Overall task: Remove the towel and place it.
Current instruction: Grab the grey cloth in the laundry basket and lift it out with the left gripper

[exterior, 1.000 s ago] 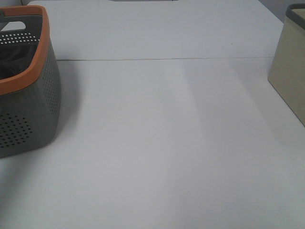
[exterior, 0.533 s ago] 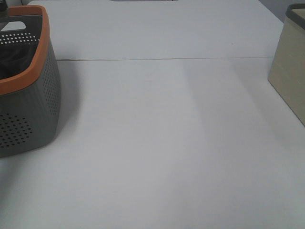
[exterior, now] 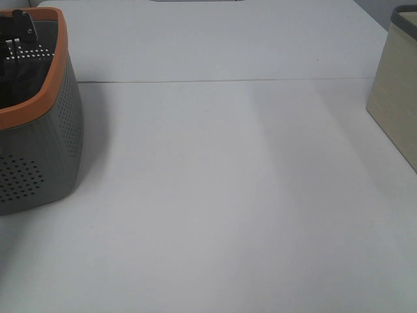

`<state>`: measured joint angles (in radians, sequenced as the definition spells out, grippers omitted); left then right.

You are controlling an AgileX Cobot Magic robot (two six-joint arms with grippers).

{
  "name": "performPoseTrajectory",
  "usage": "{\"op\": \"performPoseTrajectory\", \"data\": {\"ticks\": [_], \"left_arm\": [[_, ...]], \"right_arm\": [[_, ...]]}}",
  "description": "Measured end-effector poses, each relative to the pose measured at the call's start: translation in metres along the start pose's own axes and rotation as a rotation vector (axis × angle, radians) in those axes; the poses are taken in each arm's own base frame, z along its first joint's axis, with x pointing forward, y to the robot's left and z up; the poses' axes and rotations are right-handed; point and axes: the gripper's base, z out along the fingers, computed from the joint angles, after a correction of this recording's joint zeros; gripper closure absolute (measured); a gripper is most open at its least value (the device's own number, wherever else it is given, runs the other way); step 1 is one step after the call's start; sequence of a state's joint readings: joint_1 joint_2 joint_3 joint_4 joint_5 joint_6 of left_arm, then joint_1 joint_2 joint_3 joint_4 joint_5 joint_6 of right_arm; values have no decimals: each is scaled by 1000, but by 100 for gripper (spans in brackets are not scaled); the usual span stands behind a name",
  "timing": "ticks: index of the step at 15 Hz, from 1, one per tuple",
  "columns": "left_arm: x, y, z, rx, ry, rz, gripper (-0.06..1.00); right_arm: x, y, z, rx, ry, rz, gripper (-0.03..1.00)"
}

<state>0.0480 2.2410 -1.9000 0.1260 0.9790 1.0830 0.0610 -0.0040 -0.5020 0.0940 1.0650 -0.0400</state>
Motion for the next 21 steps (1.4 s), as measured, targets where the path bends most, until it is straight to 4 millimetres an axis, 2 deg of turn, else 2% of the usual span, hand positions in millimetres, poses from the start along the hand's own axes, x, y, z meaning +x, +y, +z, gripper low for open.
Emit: {"op": "performPoseTrajectory", "data": {"ticks": [3,4,9,10,13,14,17,21], "left_arm": [[1,-3,0,44,17,-6,43],[2,-4,-1,53,22,-10,48],[1,-5,-1,56,26,-87,53],[1,-5,-1,56,25,-87,58],[-2,-8,-1,69,33,-82,91],[-2,-10,-1,91,44,-80,94],[1,-13,-11,148,74,-85,94],[-10,-3,-68,115,-92,-278,94]], "right_arm": [[0,0,0,0,0,0,1],[0,0,0,0,0,0,1],[0,0,0,0,0,0,1],[0,0,0,0,0,0,1],[0,0,0,0,0,0,1],[0,0,0,0,0,0,1],[0,0,0,0,0,0,1],[0,0,0,0,0,0,1]]}}
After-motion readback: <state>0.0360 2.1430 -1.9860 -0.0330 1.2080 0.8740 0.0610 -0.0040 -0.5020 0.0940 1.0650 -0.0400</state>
